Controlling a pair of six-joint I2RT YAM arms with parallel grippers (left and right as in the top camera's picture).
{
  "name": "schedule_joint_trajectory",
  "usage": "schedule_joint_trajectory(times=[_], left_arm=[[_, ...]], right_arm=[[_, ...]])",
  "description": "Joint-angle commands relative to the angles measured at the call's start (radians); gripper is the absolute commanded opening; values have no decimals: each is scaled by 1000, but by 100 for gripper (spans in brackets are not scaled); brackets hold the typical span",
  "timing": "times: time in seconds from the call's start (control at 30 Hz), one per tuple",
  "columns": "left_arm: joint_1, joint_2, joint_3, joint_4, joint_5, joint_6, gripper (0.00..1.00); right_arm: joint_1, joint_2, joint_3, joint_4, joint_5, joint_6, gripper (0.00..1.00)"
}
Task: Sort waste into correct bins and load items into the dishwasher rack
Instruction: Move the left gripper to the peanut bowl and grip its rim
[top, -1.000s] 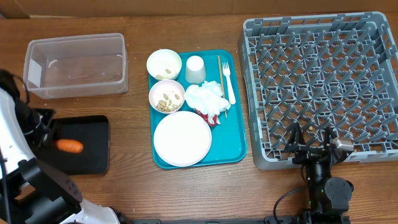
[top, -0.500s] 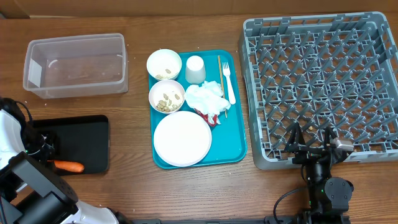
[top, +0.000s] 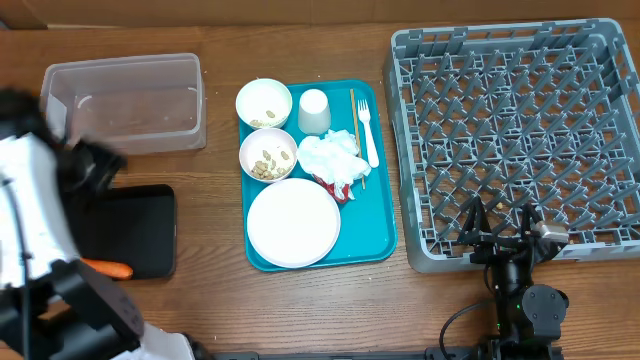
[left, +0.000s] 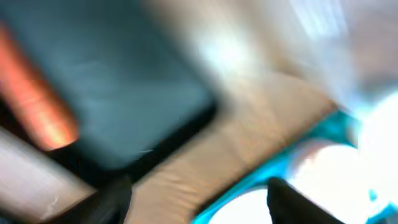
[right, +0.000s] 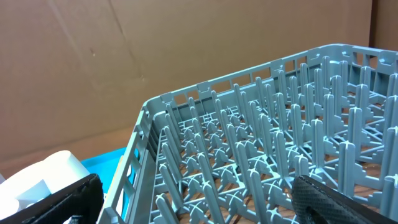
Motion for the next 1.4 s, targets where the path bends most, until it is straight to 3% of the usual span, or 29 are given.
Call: schedule_joint_trajectory(times=[0.0,0.03,0.13,0.43,0.57,0.67,0.97,1.37], left_arm=[[-237,-37,39,61,53,107,91],[-327,-26,39,103,53,118,98],[-531,23,39,218,-27,121,100],[-787,222,39,304,-108,203,94],[-808,301,39,272,-109,218,87],[-807,336,39,259,-114,293,78],[-807,341,37,254,-196,570,80],[-805,344,-32,349,-195,570,71]], right_arm=[[-4,-7,-10,6,-2,-6,100],[-4,-7,-10,6,-2,-6,100],[-4,-7,-10,6,-2,-6,100],[-4,-7,-10,6,-2,-6,100],[-4,-7,-10,6,-2,-6,100],[-4,-7,-10,6,-2,-6,100],[-4,-7,-10,6,-2,-6,100],[-4,-7,-10,6,-2,-6,100]])
